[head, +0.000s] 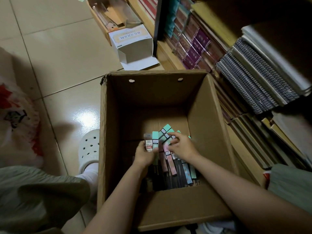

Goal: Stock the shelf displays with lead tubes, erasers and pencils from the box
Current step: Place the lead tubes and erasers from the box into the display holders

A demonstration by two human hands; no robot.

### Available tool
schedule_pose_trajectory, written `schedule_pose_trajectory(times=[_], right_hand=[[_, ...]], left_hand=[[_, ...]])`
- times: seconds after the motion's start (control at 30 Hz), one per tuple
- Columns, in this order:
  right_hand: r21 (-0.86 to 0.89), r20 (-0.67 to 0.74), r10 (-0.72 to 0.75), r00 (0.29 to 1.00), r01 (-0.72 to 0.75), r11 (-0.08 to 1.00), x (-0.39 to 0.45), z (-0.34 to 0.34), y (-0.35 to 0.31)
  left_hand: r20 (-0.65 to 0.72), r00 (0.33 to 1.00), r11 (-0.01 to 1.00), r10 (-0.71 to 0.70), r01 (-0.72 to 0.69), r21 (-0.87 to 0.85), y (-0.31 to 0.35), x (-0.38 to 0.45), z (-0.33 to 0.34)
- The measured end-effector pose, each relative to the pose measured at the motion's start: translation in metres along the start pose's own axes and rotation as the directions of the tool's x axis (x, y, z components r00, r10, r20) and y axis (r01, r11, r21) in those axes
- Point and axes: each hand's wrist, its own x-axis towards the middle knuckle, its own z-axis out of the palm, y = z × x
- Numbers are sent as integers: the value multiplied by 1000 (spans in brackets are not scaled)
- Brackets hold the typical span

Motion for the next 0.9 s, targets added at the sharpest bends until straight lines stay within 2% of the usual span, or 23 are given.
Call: schedule_pose_trajectory(times=[0.07, 0.1, 0.17, 0.23, 0.37, 0.53, 0.7, 0.77, 0.9], right_hand=[[-336, 105, -53, 993, 85, 938, -6, 2, 10], [-442, 165, -43, 985, 112, 890, -9, 5, 14], [-580, 214, -26, 976, 149, 801, -12, 12, 18], [-637, 218, -51, 975, 181, 750, -11, 16, 19], [-575, 155, -82, 985, 157, 803, -3, 9, 16], [-248, -41, -85, 996, 72, 966, 3, -6, 5], [-141, -206, -144, 968, 116, 983, -6, -36, -20], [-117, -269, -202, 942, 176, 977, -14, -56, -40], [-147, -297, -307, 904, 274, 950, -48, -99, -80]], left_hand=[[-57, 998, 999, -38, 36, -32, -1, 3, -3], [-67, 997, 998, -47, 43, -50, -2, 5, -4], [-67, 997, 997, -50, 46, -57, -2, 7, -4], [-59, 996, 997, -60, 57, -45, -4, 9, -1], [-53, 996, 998, -65, 64, -25, -9, 15, 2], [-66, 997, 999, -48, 47, -22, -6, 12, 2], [-37, 999, 999, 38, -38, 22, 17, -3, 0], [21, 994, 991, 112, -113, 67, 36, -11, 0], [187, 954, 961, 235, -256, 103, 78, -42, 4]])
